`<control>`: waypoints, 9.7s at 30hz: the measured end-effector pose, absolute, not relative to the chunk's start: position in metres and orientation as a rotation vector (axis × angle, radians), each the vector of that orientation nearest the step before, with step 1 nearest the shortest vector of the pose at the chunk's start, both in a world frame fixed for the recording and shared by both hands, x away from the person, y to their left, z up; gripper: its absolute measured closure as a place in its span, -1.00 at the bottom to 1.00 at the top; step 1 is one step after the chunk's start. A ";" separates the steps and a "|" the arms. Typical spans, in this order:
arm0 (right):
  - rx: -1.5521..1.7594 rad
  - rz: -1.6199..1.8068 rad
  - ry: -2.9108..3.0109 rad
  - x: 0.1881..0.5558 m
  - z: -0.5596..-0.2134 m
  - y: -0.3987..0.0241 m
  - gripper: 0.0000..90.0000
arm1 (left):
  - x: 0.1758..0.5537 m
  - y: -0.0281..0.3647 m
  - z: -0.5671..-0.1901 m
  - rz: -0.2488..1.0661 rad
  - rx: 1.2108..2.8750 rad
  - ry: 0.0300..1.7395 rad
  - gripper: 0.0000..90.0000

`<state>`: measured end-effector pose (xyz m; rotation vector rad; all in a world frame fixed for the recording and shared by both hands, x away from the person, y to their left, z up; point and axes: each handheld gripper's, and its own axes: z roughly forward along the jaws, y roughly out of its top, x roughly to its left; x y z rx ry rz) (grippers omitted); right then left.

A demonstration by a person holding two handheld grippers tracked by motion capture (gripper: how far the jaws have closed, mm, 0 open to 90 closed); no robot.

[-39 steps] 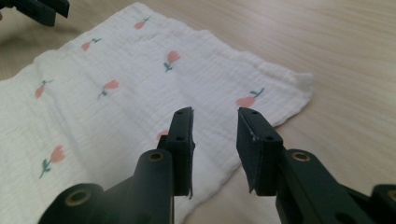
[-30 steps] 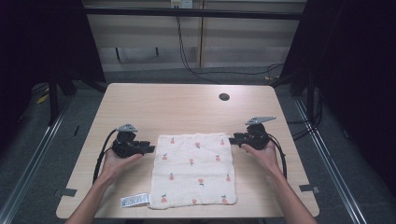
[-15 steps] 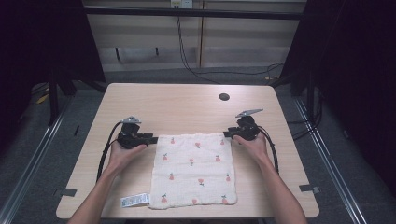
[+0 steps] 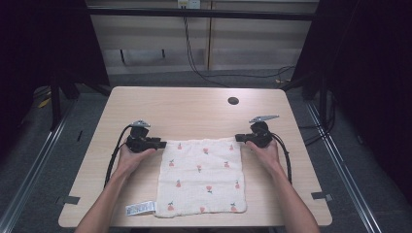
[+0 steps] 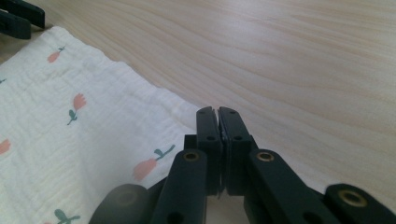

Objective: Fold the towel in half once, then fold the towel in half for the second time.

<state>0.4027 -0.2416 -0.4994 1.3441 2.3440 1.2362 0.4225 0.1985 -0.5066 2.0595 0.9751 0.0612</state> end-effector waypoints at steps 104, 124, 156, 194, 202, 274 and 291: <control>1.038 1.308 2.489 0.244 -0.462 -0.248 0.96 | 0.286 0.198 -0.467 0.020 2.177 0.605 0.91; 1.067 1.239 2.527 0.232 -0.475 -0.249 0.49 | 0.288 0.201 -0.481 -0.043 2.196 0.606 0.66; 1.053 1.069 2.551 0.264 -0.496 -0.213 0.90 | 0.297 0.185 -0.498 -0.001 2.259 0.659 0.81; 0.910 1.276 2.655 0.251 -0.480 -0.161 0.17 | 0.344 0.183 -0.470 0.023 2.147 0.784 -0.13; 0.852 1.324 2.697 0.260 -0.475 -0.127 0.13 | 0.361 0.179 -0.463 0.044 2.127 0.772 -0.09; 0.580 1.302 2.811 0.256 -0.498 -0.026 0.87 | 0.354 0.173 -0.494 -0.113 2.206 0.688 0.89; 0.622 1.475 2.773 0.260 -0.473 -0.034 0.87 | 0.355 0.190 -0.476 -0.130 2.107 0.687 0.90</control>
